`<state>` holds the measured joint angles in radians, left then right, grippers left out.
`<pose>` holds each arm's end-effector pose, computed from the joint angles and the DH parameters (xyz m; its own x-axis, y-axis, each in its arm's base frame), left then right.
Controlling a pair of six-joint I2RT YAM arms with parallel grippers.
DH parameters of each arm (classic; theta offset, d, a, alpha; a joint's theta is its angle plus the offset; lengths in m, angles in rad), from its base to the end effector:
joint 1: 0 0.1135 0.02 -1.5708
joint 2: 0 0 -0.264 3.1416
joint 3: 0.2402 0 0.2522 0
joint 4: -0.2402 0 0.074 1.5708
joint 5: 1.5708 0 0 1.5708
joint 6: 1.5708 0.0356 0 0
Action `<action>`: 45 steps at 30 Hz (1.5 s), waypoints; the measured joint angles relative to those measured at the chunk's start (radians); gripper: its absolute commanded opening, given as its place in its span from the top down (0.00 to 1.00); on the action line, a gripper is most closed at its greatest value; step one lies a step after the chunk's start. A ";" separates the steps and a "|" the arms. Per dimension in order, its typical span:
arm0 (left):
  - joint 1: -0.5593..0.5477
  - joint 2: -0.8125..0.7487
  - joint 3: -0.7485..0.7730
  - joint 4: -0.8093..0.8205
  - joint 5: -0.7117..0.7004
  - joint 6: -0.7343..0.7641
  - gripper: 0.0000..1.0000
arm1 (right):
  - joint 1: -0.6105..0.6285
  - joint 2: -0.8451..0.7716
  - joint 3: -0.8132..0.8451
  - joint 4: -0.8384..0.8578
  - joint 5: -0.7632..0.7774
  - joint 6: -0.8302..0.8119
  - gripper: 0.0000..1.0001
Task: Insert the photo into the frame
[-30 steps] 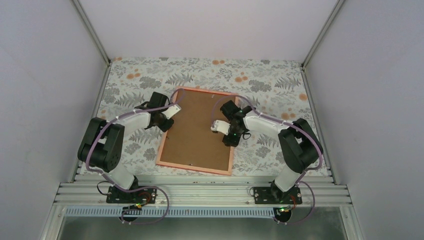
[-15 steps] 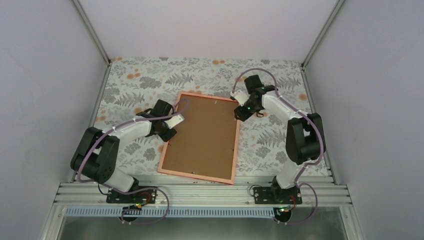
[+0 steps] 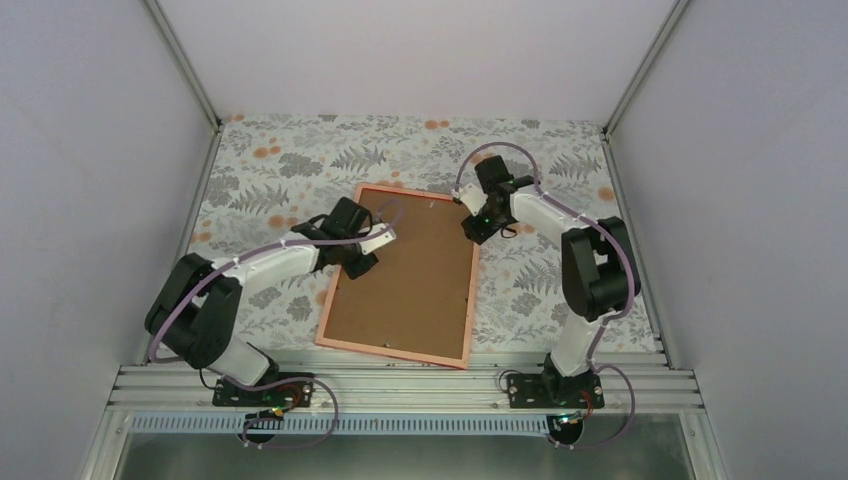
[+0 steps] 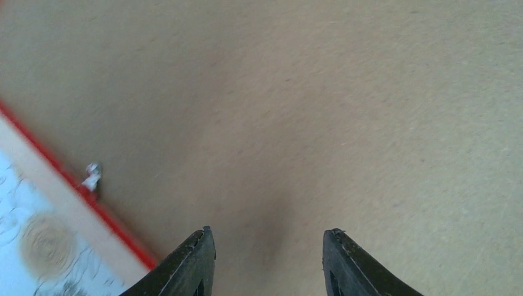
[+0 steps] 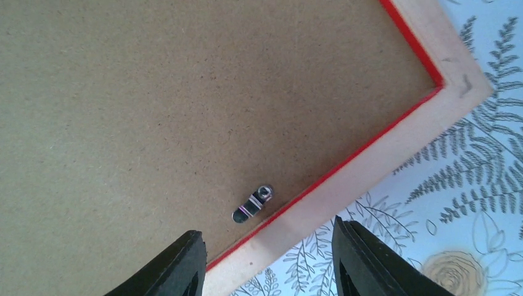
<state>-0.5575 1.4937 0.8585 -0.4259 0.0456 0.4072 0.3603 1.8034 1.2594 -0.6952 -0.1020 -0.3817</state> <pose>0.2418 -0.1526 0.1840 -0.4634 0.7551 -0.4638 0.7960 0.5847 0.1567 0.3329 0.1293 0.1915 -0.6789 -0.6518 -0.3380 -0.6839 0.7289 -0.0319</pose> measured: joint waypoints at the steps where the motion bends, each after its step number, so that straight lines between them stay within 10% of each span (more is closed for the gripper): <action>1: -0.014 0.013 0.001 0.014 0.004 0.000 0.56 | 0.005 0.010 0.000 0.005 0.006 0.002 0.50; 45: -0.058 0.134 -0.027 0.155 0.014 -0.008 0.63 | 0.071 0.081 -0.031 0.116 0.201 -0.162 0.72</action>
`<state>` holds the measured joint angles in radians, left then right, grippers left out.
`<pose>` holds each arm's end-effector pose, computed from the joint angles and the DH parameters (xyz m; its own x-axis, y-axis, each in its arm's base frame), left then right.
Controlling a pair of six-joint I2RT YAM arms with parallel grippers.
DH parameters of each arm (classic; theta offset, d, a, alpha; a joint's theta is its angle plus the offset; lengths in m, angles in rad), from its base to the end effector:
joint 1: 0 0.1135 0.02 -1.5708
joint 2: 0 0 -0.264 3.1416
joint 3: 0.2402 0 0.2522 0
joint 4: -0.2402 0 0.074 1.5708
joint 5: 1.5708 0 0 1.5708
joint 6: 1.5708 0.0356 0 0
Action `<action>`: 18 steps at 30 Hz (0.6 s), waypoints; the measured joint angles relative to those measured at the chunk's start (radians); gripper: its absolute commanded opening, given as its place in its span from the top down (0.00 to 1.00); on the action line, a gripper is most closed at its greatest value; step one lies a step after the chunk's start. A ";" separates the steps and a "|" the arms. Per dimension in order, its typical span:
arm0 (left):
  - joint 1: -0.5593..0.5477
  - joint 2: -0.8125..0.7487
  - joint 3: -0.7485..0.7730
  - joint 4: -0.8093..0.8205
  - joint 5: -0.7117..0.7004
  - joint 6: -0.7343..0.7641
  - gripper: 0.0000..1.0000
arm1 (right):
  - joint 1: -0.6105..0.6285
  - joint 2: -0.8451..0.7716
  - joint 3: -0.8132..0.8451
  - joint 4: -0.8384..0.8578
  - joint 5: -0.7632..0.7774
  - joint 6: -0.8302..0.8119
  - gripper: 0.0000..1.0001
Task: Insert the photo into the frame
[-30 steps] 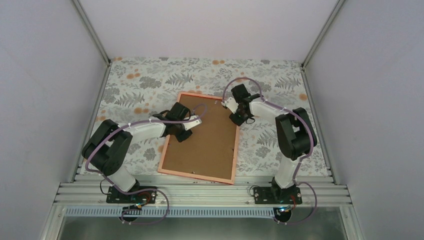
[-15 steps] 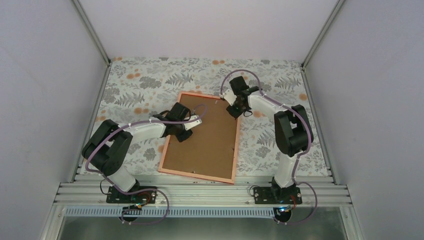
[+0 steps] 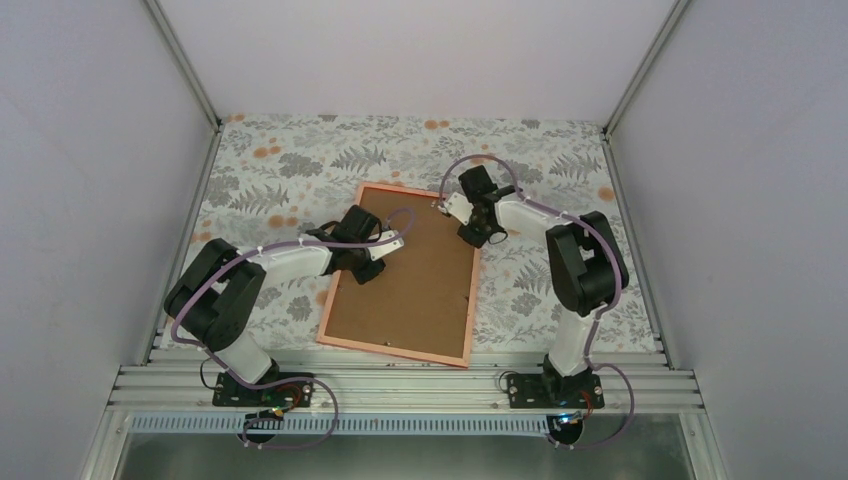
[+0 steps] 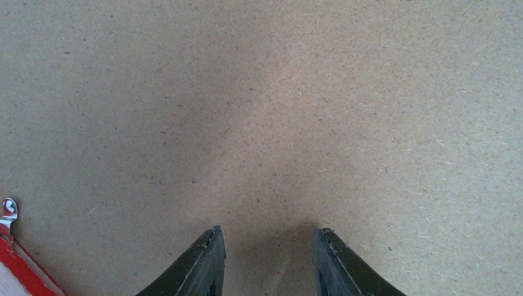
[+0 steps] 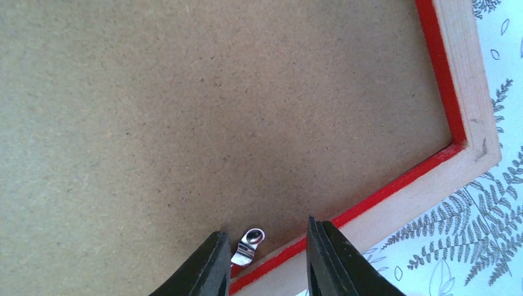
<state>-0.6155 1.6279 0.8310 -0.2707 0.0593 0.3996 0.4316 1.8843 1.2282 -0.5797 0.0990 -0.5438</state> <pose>0.2454 -0.1761 0.1479 -0.4256 0.7766 -0.4644 0.8307 0.5388 0.1398 0.3358 0.1508 0.1594 -0.5340 -0.8128 -0.2330 -0.7748 0.5807 -0.2500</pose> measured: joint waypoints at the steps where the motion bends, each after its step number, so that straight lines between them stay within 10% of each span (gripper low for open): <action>1: 0.000 0.000 -0.002 0.003 0.000 0.000 0.63 | 0.000 -0.005 -0.010 0.011 0.006 -0.013 0.74; 18: -0.005 0.000 -0.017 0.052 -0.007 0.004 0.65 | 0.013 -0.036 -0.064 0.059 0.066 -0.211 0.75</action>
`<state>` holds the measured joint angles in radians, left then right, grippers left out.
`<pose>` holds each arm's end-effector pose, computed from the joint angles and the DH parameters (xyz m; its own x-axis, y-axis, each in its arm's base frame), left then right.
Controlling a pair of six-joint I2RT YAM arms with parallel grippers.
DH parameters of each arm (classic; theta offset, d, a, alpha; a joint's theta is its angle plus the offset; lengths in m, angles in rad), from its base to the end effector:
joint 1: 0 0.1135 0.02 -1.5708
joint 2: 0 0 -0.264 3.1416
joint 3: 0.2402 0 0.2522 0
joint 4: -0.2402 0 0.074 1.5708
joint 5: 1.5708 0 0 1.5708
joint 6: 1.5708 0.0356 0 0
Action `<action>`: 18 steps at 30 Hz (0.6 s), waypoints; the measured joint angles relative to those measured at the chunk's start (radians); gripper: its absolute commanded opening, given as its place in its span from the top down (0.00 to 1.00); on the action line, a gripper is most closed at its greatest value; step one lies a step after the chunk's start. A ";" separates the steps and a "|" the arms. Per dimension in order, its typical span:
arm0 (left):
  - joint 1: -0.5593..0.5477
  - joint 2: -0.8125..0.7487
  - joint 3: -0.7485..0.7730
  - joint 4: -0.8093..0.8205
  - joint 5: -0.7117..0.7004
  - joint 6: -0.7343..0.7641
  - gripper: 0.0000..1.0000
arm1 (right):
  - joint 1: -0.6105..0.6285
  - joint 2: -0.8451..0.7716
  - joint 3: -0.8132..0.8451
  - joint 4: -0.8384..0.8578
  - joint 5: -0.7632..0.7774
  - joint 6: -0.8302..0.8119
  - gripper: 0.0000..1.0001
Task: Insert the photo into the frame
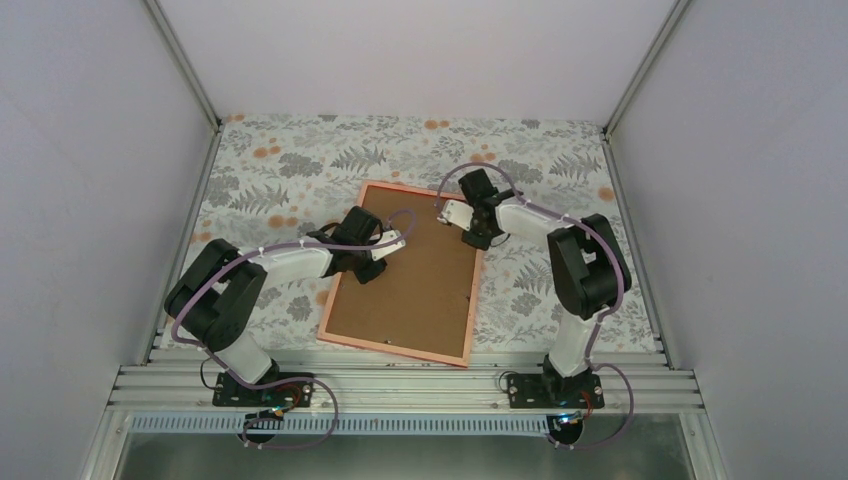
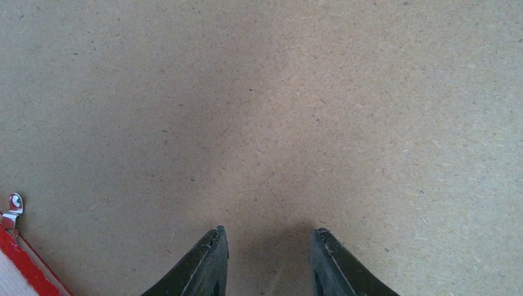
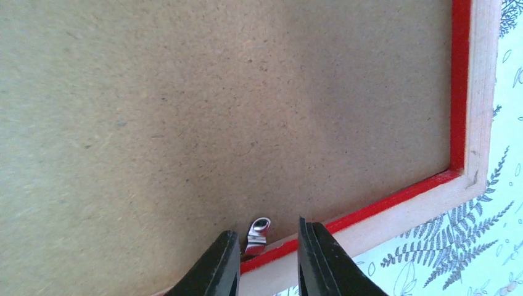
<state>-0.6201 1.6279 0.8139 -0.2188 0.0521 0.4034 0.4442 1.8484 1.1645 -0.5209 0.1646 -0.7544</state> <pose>0.2455 -0.1776 0.1461 -0.4064 0.7719 -0.4888 0.8281 0.5373 0.1600 0.3268 0.1491 0.1572 -0.3603 -0.9197 -0.1560 -0.8477 0.3926 -0.3566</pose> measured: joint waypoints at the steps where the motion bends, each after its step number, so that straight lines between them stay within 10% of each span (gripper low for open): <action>1: 0.000 0.000 0.000 0.000 0.002 0.000 0.65 | -0.002 0.002 0.014 -0.023 -0.010 0.003 0.74; 18: 0.002 0.048 0.256 -0.038 0.088 0.001 0.43 | -0.119 0.179 0.423 -0.138 -0.354 0.204 0.56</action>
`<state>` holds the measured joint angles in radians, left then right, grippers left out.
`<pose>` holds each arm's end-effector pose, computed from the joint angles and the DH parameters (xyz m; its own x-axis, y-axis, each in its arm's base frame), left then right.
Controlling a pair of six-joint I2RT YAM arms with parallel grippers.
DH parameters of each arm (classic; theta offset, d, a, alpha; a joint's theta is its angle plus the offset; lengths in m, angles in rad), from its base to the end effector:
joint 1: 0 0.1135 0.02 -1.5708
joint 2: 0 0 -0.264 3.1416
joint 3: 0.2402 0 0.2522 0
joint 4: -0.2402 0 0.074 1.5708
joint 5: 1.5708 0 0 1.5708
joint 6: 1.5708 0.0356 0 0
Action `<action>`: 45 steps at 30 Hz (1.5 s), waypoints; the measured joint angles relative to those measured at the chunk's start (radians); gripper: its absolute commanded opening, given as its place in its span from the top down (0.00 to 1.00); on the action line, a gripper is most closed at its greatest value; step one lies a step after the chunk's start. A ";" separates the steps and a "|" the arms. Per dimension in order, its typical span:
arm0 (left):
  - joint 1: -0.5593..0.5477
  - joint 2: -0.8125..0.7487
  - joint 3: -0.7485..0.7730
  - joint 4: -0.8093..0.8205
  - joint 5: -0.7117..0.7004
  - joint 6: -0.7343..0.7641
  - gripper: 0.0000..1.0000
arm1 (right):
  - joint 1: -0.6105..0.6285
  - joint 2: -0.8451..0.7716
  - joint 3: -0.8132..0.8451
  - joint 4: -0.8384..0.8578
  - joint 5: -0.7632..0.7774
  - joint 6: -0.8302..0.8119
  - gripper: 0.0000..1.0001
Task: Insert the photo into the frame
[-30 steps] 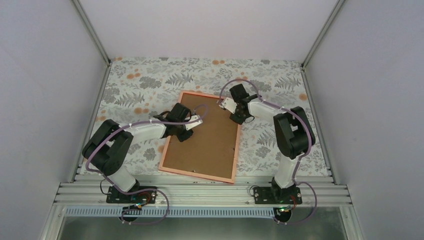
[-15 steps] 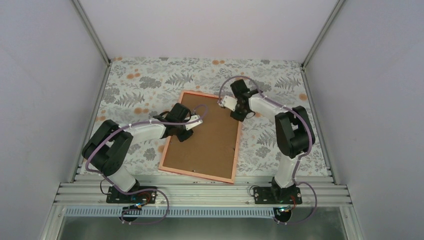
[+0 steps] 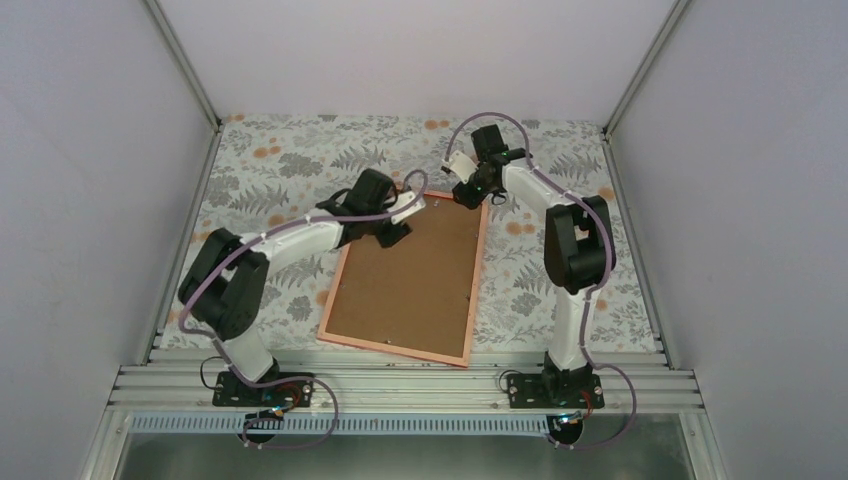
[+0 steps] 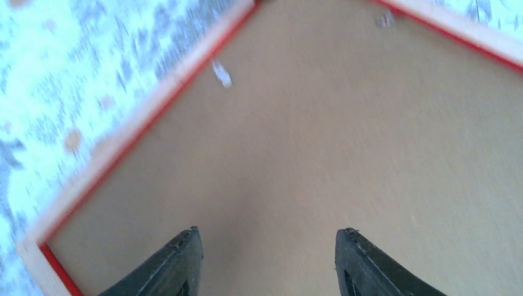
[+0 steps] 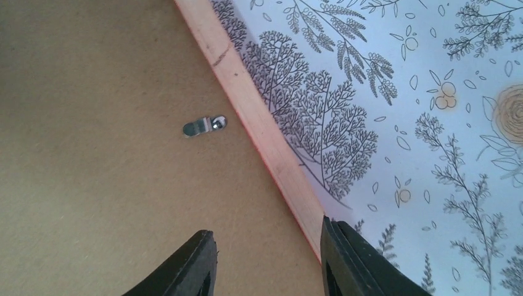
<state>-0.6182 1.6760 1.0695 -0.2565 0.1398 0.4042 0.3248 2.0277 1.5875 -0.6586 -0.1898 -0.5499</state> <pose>0.2858 -0.2093 0.2027 -0.3145 0.7016 -0.6394 0.8391 0.5205 0.1584 0.4084 0.1446 0.2033 -0.5134 -0.7144 -0.4755 -0.7776 0.6216 -0.0944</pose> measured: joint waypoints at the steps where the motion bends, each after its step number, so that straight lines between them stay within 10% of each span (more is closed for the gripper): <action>1: 0.002 0.024 0.038 0.008 0.004 -0.002 0.41 | -0.004 0.014 0.009 0.002 -0.006 0.005 0.55; 21: 0.019 0.477 0.504 0.042 0.009 -0.056 0.29 | -0.053 0.153 0.063 0.066 -0.183 0.005 0.45; 45: 0.033 0.595 0.552 0.133 -0.019 0.105 0.29 | -0.080 0.204 0.050 0.116 -0.240 -0.043 0.57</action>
<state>-0.5850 2.2711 1.6211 -0.1238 0.1204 0.5091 0.2451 2.2318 1.6375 -0.5423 -0.4294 -0.5930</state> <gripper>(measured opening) 0.705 0.439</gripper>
